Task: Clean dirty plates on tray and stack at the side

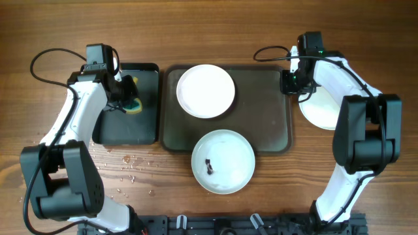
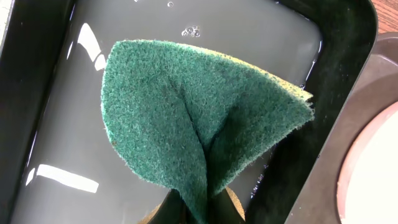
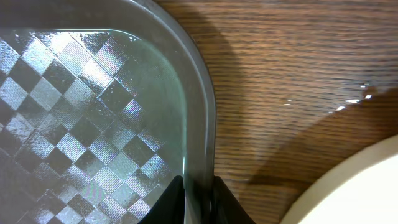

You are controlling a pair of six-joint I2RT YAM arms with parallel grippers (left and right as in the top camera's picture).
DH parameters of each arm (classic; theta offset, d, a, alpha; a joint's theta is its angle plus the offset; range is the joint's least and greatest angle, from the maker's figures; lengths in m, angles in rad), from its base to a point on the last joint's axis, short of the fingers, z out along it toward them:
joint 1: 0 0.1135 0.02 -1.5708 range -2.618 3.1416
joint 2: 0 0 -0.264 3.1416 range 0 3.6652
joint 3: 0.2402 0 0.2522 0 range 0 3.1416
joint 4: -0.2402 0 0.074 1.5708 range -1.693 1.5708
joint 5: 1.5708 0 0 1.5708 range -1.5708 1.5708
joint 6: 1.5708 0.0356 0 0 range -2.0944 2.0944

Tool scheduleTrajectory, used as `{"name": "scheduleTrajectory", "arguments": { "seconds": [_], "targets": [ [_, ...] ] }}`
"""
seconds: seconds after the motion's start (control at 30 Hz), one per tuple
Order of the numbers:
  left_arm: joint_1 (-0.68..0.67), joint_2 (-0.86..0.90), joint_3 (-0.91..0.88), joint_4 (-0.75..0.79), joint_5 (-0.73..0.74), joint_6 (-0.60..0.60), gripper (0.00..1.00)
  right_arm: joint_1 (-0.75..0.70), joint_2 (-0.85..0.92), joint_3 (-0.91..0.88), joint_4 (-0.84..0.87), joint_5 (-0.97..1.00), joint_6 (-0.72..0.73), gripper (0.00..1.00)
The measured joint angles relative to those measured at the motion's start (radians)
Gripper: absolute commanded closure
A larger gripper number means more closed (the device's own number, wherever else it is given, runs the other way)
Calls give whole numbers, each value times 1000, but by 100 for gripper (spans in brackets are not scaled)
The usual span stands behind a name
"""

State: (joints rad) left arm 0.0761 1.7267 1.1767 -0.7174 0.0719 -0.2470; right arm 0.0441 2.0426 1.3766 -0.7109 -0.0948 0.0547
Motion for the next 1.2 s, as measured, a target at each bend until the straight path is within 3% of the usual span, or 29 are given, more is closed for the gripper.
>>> {"name": "scheduleTrajectory", "arguments": {
  "seconds": [0.23, 0.47, 0.8, 1.03, 1.2],
  "targets": [
    [0, 0, 0, 0, 0, 0, 96, 0, 0, 0, 1, -61, 0, 84],
    [0, 0, 0, 0, 0, 0, 96, 1, 0, 0, -3, -85, 0, 71],
    [0, 0, 0, 1, 0, 0, 96, 24, -35, 133, -89, -204, 39, 71],
    [0, 0, 0, 4, 0, 0, 96, 198, -55, 139, -42, -255, 78, 64],
    [0, 0, 0, 5, -28, -1, 96, 336, -55, 139, 7, -171, 126, 61]
  ]
}}
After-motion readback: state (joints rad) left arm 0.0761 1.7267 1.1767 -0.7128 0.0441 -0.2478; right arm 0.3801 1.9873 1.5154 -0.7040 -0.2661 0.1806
